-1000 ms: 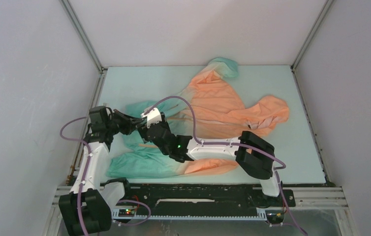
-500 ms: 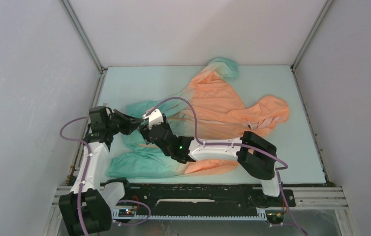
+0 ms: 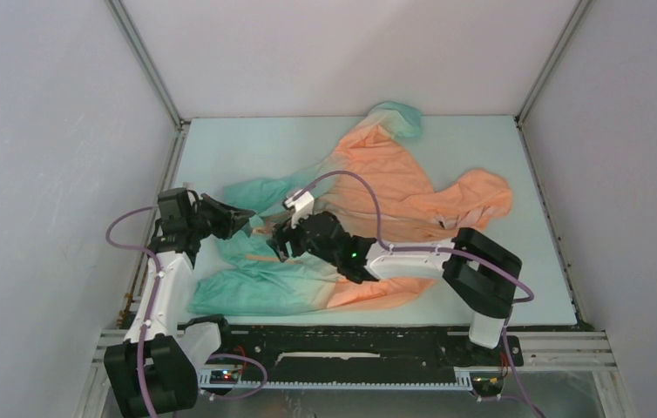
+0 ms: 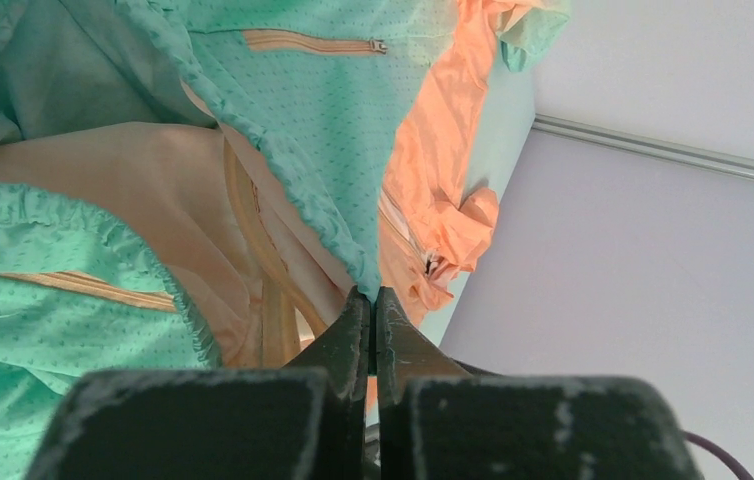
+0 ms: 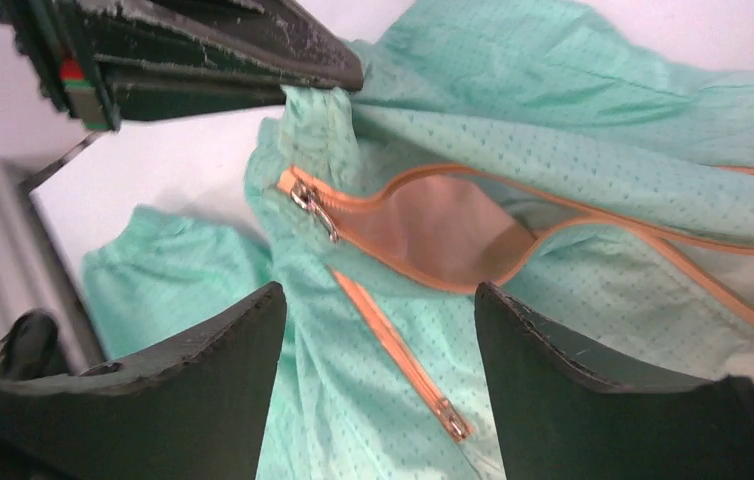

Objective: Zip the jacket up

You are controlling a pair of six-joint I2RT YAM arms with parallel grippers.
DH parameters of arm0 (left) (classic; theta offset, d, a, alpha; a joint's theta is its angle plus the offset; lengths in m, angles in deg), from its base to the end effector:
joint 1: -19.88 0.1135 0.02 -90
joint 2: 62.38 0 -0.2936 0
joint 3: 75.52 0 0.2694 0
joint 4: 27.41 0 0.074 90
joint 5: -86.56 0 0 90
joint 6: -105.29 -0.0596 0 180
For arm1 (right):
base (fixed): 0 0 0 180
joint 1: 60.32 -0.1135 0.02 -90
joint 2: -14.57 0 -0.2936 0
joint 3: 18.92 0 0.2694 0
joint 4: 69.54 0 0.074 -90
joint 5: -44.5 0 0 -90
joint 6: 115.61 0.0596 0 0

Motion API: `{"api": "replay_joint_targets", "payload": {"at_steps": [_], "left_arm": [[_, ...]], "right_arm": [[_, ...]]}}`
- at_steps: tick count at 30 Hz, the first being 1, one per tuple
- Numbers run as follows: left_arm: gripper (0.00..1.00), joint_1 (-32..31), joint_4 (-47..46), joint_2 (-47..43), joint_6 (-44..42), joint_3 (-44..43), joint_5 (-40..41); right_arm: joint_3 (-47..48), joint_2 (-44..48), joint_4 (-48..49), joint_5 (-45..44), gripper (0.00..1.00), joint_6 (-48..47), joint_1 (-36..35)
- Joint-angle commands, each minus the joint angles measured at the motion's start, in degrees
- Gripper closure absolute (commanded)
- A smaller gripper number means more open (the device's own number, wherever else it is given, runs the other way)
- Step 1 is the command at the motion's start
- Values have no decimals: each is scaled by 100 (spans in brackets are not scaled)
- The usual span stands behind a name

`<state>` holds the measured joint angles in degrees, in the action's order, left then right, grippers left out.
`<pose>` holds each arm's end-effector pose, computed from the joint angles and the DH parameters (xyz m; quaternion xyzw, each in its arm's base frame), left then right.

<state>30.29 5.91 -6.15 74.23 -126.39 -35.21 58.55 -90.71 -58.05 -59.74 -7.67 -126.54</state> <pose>0.2244 0.0093 0.2545 -0.3958 0.7804 -0.3961 0.2783 0.1998 0.4170 0.2340 -0.2570 0.7551 0.3251 0.5081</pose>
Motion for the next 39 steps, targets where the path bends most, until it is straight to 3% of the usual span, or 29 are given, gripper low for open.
{"api": "replay_joint_targets", "payload": {"at_steps": [1,4,6,9,11,19,29,39], "left_arm": [[100,55,39,-87,-199,-113,-170],[100,52,113,-129,-302,-136,-176],[100,51,160,-158,-373,-146,-159],[100,51,208,-179,-426,-131,-153],[100,56,229,-170,-448,-128,-154],[100,53,269,-138,-502,-146,-158],[100,55,265,-108,-515,-135,-166],[100,57,239,-81,-515,-173,-207]], "right_arm": [[-499,539,955,2256,29,142,543],[-545,364,1228,3573,36,397,948],[-545,96,1940,4483,45,931,1278],[-515,-314,2816,5129,50,1590,1562],[-325,-540,2860,5263,50,1764,1614],[93,-995,2732,5183,52,2008,1444],[359,-1158,2294,4944,67,1907,1368],[464,-1281,2058,4795,60,1656,1307]]}}
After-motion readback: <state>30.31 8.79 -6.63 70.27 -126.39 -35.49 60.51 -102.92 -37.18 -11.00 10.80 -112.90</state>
